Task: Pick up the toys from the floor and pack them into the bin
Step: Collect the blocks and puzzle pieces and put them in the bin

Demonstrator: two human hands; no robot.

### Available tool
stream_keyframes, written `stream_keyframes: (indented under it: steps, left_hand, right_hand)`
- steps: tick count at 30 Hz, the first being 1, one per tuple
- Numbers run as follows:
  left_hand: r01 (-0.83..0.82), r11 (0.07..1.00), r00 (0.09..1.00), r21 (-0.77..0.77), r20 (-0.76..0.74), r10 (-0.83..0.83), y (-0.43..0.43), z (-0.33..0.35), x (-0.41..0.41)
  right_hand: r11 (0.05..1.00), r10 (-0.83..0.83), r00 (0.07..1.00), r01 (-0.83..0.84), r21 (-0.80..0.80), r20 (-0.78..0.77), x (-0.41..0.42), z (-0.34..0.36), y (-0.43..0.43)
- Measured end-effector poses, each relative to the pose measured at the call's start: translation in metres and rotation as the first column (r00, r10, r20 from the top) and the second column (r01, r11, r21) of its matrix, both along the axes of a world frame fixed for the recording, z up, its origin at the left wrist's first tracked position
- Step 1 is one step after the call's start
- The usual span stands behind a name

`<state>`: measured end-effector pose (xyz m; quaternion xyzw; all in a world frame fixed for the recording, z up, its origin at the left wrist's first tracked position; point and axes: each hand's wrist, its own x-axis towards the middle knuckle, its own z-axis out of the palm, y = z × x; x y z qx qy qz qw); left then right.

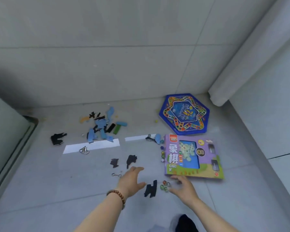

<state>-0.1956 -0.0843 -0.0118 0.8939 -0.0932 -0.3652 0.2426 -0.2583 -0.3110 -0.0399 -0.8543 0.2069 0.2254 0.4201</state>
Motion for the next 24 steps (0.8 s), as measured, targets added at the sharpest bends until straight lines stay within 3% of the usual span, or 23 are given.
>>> stream_keyframes:
  steps: [6, 13, 24]
  left_hand:
    - [0.004, 1.0, 1.0, -0.022, -0.019, -0.005, -0.024, -0.035, -0.018]
    - [0.062, 0.998, 0.991, -0.002, 0.122, -0.061, -0.04, -0.059, -0.036]
    - [-0.19, 0.981, 0.963, -0.041, 0.188, 0.194, -0.028, -0.073, -0.021]
  right_hand:
    - [0.989, -0.08, 0.992, 0.068, 0.13, 0.094, -0.003, -0.04, 0.013]
    - [0.985, -0.149, 0.967, 0.127, 0.118, 0.207, -0.006, -0.056, 0.024]
    - [0.993, -0.109, 0.957, 0.119, -0.021, 0.271, 0.0, -0.07, 0.029]
